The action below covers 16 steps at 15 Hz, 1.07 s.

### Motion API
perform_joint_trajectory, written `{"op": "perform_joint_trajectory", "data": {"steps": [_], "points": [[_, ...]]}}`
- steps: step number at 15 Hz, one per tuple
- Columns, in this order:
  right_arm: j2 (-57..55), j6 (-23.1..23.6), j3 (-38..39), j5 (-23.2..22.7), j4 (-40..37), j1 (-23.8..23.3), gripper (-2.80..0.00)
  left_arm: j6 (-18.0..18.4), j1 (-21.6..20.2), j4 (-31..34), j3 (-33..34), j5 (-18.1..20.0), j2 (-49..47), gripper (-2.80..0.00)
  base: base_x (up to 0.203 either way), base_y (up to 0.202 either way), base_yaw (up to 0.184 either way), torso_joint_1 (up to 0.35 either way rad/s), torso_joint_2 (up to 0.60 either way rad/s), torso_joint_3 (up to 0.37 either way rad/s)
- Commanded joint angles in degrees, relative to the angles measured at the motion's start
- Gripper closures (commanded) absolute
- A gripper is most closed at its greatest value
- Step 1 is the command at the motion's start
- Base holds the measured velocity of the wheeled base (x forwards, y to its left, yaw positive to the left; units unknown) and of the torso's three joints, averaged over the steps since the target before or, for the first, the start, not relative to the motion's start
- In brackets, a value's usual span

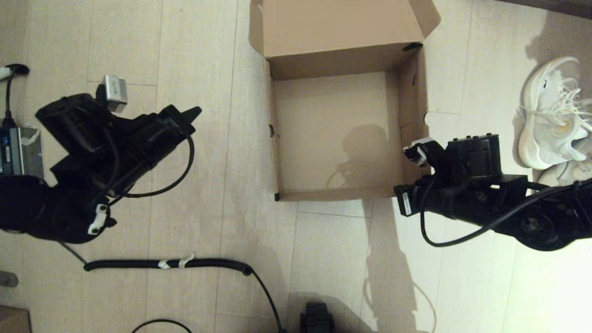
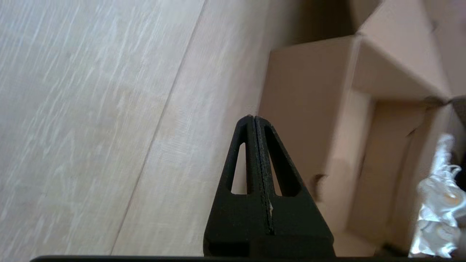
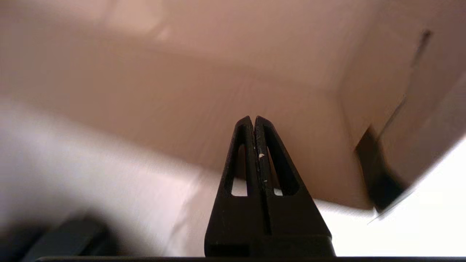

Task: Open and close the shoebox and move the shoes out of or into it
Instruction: Open the shoe box, then put the shoes into the shoe box

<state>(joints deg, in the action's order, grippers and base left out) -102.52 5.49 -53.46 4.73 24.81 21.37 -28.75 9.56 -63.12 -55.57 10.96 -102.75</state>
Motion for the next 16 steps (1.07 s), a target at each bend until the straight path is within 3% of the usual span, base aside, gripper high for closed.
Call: {"op": "perform_joint_trajectory", "data": {"steps": [1, 4, 7, 10, 13, 15, 16], "points": [[3.72, -0.12, 4.51, 0.15, 0.13, 3.59, 0.0, -0.17, -0.05, -0.22, 1.33, 0.02, 2.96, 0.0, 0.0, 0.0, 0.0, 0.0, 0.0, 0.0], [7.72, -1.36, 7.6, 0.51, 0.1, 8.7, 0.0, -0.17, -0.13, -0.09, 4.76, 0.02, 6.22, 0.0, 0.0, 0.0, 0.0, 0.0, 0.0, 0.0], [14.13, -3.39, 5.48, 0.8, 0.19, 6.68, 0.0, -0.17, -0.15, 0.81, 7.49, -0.03, 10.36, 0.0, 0.0, 0.0, 0.0, 0.0, 0.0, 0.0], [18.66, -5.87, 0.93, 2.0, -0.09, -7.33, 0.0, -0.07, -0.07, 3.69, 9.17, -0.24, 16.3, 0.0, 0.0, 0.0, 0.0, 0.0, 0.0, 0.0], [19.28, -6.19, -1.36, 2.46, -0.12, -27.21, 0.0, 0.0, 0.14, 8.08, 11.82, -0.95, 22.63, 0.0, 0.0, 0.0, 0.0, 0.0, 0.0, 0.0], [18.96, -7.45, -2.8, 2.54, 0.65, -37.47, 0.0, 0.01, -0.01, 9.94, 14.82, -1.14, 26.31, 0.0, 0.0, 0.0, 0.0, 0.0, 0.0, 0.0], [18.72, -9.54, -3.9, 2.49, 1.58, -42.25, -0.22, 0.01, 0.0, 10.76, 16.67, -1.16, 28.14, 0.0, 0.0, 0.0, 0.0, 0.0, 0.0, 0.0]]}}
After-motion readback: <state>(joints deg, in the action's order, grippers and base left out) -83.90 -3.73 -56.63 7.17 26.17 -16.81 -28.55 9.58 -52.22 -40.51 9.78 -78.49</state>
